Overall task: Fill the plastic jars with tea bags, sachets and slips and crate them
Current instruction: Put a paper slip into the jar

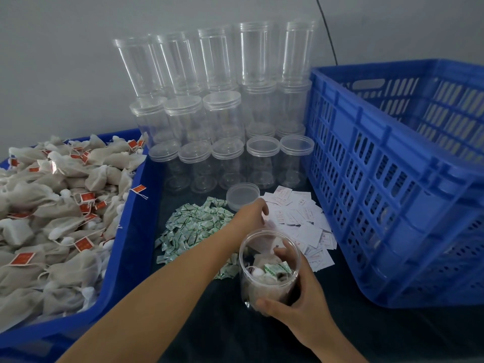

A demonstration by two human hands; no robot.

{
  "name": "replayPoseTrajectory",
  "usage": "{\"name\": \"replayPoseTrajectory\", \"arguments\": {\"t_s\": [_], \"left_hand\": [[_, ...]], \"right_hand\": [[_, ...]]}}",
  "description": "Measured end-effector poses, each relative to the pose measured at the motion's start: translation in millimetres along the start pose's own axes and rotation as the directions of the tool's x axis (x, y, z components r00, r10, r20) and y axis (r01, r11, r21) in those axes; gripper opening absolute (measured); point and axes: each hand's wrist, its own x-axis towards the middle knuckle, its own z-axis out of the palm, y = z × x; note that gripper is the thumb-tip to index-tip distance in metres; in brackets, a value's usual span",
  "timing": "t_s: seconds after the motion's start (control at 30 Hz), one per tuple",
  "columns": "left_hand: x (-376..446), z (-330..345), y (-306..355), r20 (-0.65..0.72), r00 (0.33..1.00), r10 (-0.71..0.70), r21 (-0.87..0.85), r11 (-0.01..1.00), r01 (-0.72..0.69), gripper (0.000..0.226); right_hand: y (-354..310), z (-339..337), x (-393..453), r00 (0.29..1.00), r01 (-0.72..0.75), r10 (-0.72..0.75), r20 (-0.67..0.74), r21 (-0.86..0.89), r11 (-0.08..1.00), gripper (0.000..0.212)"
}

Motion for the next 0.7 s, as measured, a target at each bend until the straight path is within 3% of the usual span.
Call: {"name": "replayPoseTrajectory", "arguments": {"t_s": [0.1, 0.23, 0.33, 0.7], "left_hand": [[-1, -5, -3, -0.035, 0.999, 0.024, 0.026, 0.999, -0.023, 0.011], [-3, -15, -8, -0.100, 0.994, 0.048, 0.059, 0.997, -0.042, 0.028], [-5, -21, -8, -0.110, 0.993, 0.047, -0.009, 0.999, -0.049, 0.015], [-12, -32, -2, 0.037, 0.999, 0.003, 0.022, 1.000, -0.004, 0.029]], "right_hand": [[3, -1, 0, 1.000, -0.015, 0.015, 0.006, 0.014, 1.000, 0.096], [4, 0, 0, 1.000, -0.013, 0.013, 0.018, 0.035, 0.999, 0.096], [2, 0, 0, 1.000, -0.004, 0.003, 0.023, 0.041, 0.999, 0.099], [-8, 1, -3, 0.999, -0.002, 0.001, 0.036, 0.047, 0.999, 0.099]]}}
